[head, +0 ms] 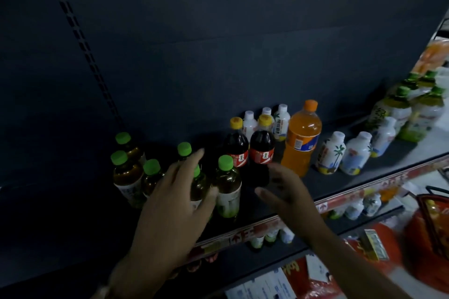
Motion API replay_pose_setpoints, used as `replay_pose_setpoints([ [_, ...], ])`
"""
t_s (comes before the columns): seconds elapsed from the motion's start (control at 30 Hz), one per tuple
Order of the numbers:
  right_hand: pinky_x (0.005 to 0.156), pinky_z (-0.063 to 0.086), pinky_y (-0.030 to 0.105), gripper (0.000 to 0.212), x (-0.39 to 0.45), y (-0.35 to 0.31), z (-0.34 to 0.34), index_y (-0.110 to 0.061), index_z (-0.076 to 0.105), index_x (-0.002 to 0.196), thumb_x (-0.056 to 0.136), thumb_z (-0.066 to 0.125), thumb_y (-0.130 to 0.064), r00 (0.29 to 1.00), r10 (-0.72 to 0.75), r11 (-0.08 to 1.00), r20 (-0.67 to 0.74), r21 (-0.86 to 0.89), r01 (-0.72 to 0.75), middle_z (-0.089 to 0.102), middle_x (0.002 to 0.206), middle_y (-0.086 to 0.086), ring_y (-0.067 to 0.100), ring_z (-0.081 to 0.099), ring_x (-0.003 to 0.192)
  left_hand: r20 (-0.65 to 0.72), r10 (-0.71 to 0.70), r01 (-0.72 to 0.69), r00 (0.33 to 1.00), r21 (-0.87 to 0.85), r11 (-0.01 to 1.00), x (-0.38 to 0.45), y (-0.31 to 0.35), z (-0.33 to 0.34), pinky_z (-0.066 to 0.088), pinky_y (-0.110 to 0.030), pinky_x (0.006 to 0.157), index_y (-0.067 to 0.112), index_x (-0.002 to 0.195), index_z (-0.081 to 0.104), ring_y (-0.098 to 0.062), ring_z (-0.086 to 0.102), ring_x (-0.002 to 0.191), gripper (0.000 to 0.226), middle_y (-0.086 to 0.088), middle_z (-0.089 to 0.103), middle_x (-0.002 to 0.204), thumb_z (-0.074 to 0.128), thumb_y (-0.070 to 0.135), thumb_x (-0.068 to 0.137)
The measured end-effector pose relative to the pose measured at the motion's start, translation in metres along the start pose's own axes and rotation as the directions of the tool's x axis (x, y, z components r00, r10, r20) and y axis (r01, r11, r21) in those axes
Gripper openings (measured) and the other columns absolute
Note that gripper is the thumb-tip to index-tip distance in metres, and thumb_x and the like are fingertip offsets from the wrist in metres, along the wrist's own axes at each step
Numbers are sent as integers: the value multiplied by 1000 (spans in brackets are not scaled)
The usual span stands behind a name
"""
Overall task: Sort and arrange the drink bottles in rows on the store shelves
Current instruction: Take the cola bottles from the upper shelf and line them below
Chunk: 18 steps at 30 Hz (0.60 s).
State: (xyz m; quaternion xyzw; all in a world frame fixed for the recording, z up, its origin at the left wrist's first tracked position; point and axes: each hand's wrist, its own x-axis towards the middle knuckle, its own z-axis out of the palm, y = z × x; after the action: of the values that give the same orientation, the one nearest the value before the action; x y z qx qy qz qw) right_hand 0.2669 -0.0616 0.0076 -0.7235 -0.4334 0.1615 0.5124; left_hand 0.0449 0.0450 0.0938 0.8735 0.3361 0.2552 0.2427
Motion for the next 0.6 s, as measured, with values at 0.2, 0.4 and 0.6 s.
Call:
replay_pose_setpoints([
  [0.2,96,43,32,71,52,-34,-51,-24,37,146,85,71,-36,958,-286,838,-11,-489,244,42,139,-5,12,42,124,192,357,-405,914,487,774,114,32,11,35,-42,108,32,153,20,-24,31,139,70,-2,25,155,53,50,94],
  [0.4,104,41,38,82,109,-43,-53,-24,28,150,83,70,-46,946,-308,738,105,-601,307,35,150,1,25,41,132,413,287,-501,864,653,568,181,28,47,42,-45,100,24,153,20,-31,44,126,83,-11,40,143,60,56,87],
  [0.6,95,50,41,99,132,-18,-45,-36,7,152,80,75,-37,972,-124,867,199,-454,204,35,152,0,26,49,129,425,198,-446,883,629,637,188,25,68,53,-42,87,24,155,-5,-31,58,111,115,-16,46,133,75,51,77],
])
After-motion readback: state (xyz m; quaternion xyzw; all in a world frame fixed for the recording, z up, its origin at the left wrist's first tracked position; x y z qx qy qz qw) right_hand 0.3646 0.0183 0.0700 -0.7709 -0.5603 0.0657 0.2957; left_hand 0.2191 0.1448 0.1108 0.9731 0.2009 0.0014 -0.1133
